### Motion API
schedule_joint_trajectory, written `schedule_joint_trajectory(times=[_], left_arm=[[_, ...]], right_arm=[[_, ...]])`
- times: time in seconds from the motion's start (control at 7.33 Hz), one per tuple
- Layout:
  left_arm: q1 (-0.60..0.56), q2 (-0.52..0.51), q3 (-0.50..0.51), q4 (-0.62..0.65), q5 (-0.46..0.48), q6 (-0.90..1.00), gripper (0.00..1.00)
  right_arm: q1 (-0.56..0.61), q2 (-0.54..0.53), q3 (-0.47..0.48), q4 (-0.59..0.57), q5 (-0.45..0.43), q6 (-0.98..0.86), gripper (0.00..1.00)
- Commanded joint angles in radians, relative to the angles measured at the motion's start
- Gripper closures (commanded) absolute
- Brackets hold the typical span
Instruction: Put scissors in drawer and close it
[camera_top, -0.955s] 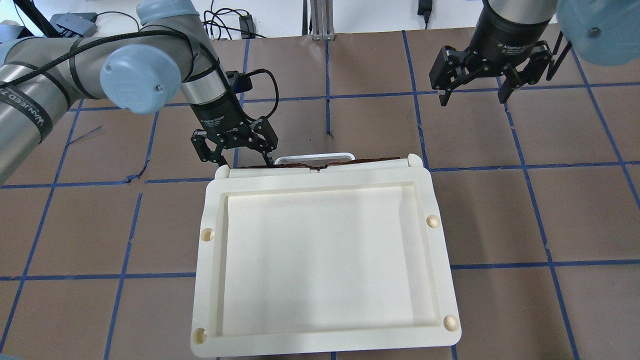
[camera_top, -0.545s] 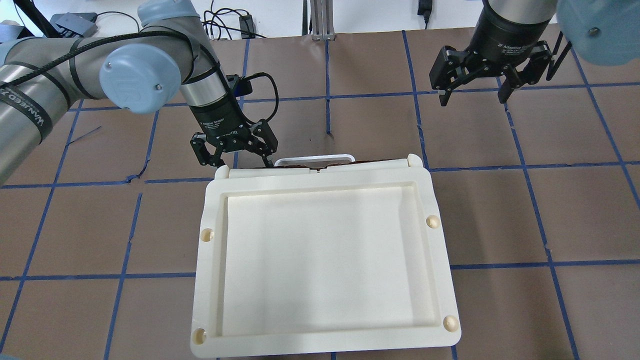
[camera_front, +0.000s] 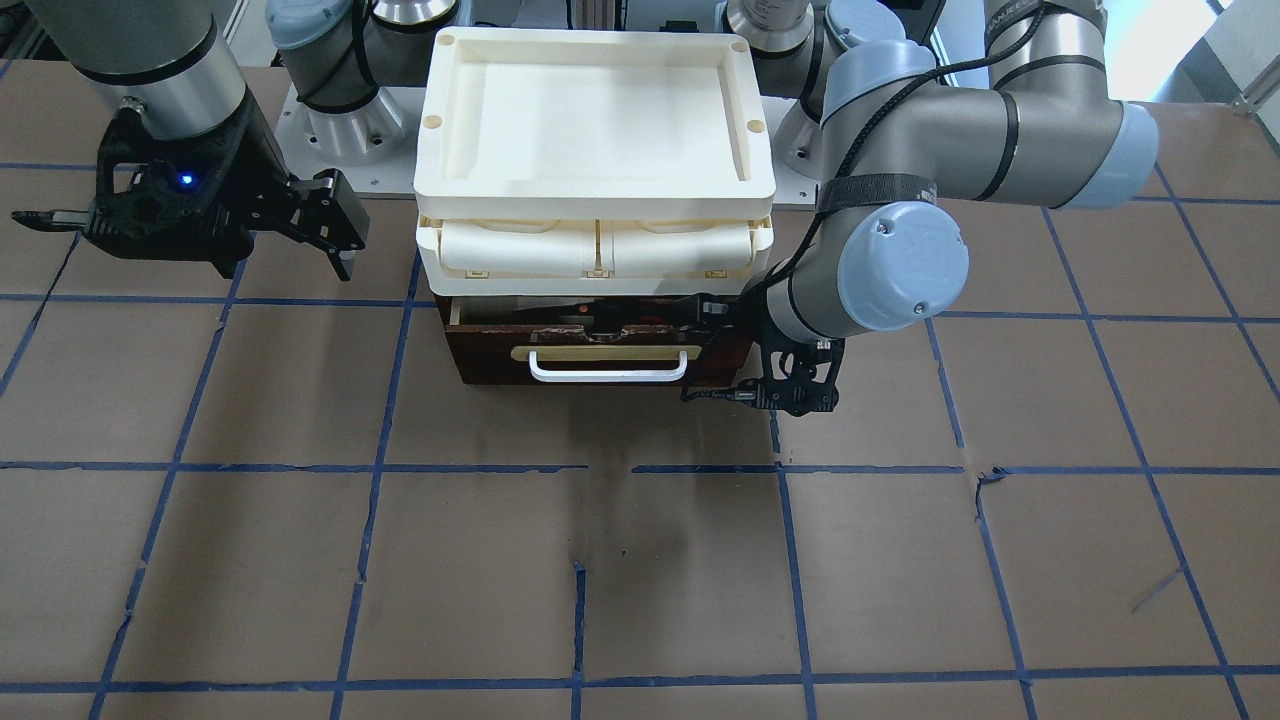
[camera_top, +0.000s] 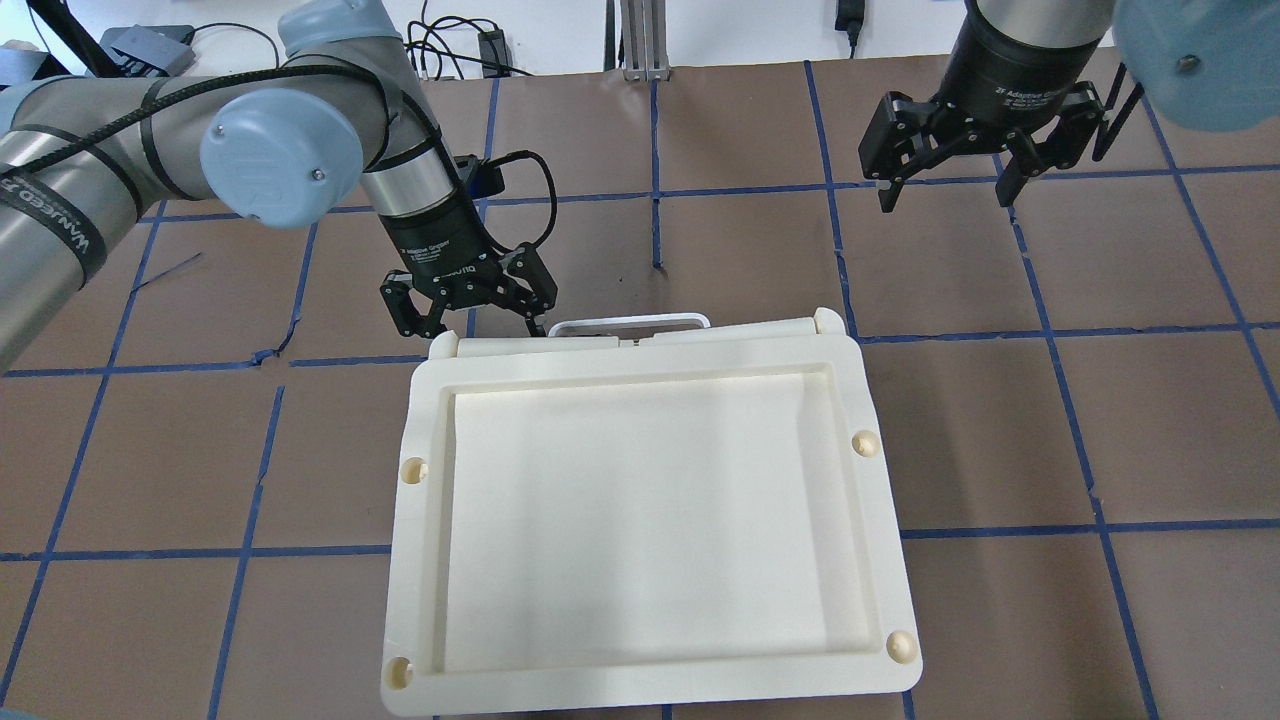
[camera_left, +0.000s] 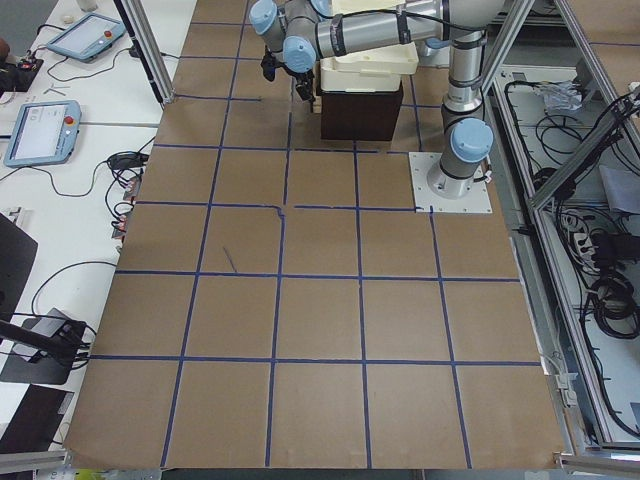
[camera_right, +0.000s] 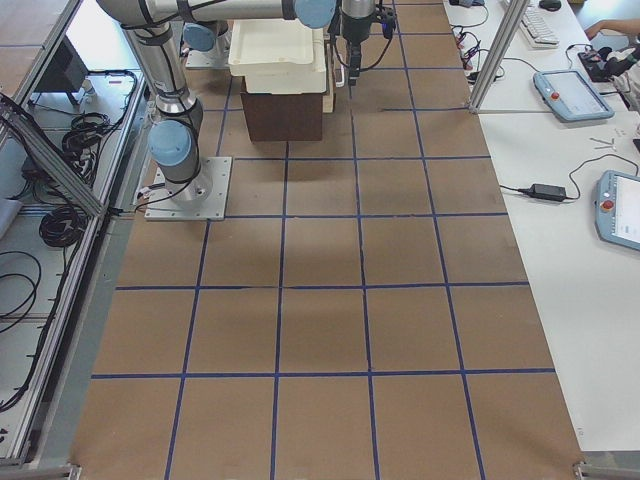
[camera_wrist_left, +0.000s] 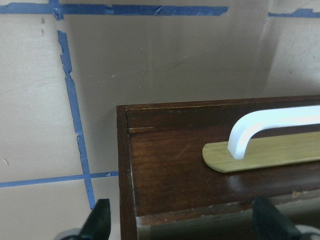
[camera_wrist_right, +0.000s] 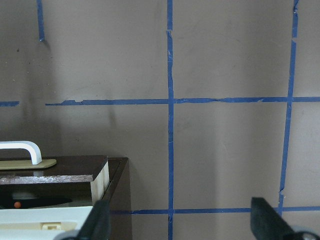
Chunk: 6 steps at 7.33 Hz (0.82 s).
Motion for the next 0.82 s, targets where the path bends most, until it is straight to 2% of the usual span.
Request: schedule_joint_trajectory(times=[0.0, 0.27, 0.41, 0.68], left_arm=[[0.006, 0.024, 0.017, 0.129, 0.016, 0.008, 0.0], [0.012, 0.037, 0.08, 0.145, 0.122, 0.011, 0.0], [0.029, 0.059, 0.115, 0.147, 0.125, 0.01, 0.0], [0.081, 0.141, 0.119, 0.148, 0.136, 0.011, 0.0]], right_arm=[[0.0, 0.0, 0.0, 0.0, 0.0, 0.0, 0.0], [0.0, 0.0, 0.0, 0.0, 0.0, 0.0, 0.0], [0.0, 0.0, 0.0, 0.0, 0.0, 0.0, 0.0], [0.0, 0.0, 0.0, 0.002, 0.0, 0.0, 0.0]])
